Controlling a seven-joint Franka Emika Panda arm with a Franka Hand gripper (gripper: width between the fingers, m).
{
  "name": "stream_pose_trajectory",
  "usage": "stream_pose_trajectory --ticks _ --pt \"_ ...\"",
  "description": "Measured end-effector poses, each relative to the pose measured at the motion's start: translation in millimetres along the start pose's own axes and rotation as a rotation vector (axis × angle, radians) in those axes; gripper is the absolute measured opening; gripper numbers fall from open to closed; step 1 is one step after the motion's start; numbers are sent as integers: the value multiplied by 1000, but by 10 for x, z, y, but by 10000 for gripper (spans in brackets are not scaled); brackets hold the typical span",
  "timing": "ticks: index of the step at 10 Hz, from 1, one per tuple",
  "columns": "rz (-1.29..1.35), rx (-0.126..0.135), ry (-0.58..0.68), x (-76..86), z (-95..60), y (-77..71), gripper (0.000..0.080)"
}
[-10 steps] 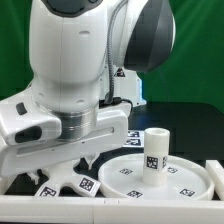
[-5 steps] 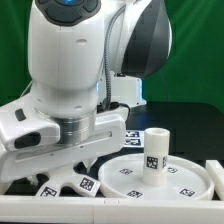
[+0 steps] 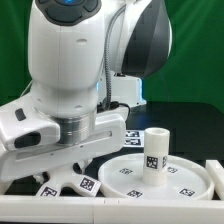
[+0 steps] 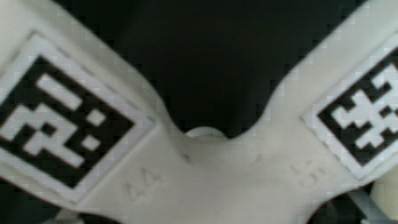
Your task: Assemble round table
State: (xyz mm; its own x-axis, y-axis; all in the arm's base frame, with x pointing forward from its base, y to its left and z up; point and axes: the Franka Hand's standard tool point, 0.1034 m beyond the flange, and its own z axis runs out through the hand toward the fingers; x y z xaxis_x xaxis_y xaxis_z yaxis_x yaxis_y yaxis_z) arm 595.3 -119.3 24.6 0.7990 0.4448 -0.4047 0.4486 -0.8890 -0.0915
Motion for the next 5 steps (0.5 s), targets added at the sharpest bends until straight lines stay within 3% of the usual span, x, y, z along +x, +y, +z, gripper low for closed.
stream_pose_trajectory --ticks 1,2,3,5 --pt "16 40 -22 -30 -185 -79 452" --pt "41 36 -12 -23 -435 -176 452" --pt "58 28 -6 -60 -591 -338 452" --pt "50 20 -2 -110 -758 -504 452"
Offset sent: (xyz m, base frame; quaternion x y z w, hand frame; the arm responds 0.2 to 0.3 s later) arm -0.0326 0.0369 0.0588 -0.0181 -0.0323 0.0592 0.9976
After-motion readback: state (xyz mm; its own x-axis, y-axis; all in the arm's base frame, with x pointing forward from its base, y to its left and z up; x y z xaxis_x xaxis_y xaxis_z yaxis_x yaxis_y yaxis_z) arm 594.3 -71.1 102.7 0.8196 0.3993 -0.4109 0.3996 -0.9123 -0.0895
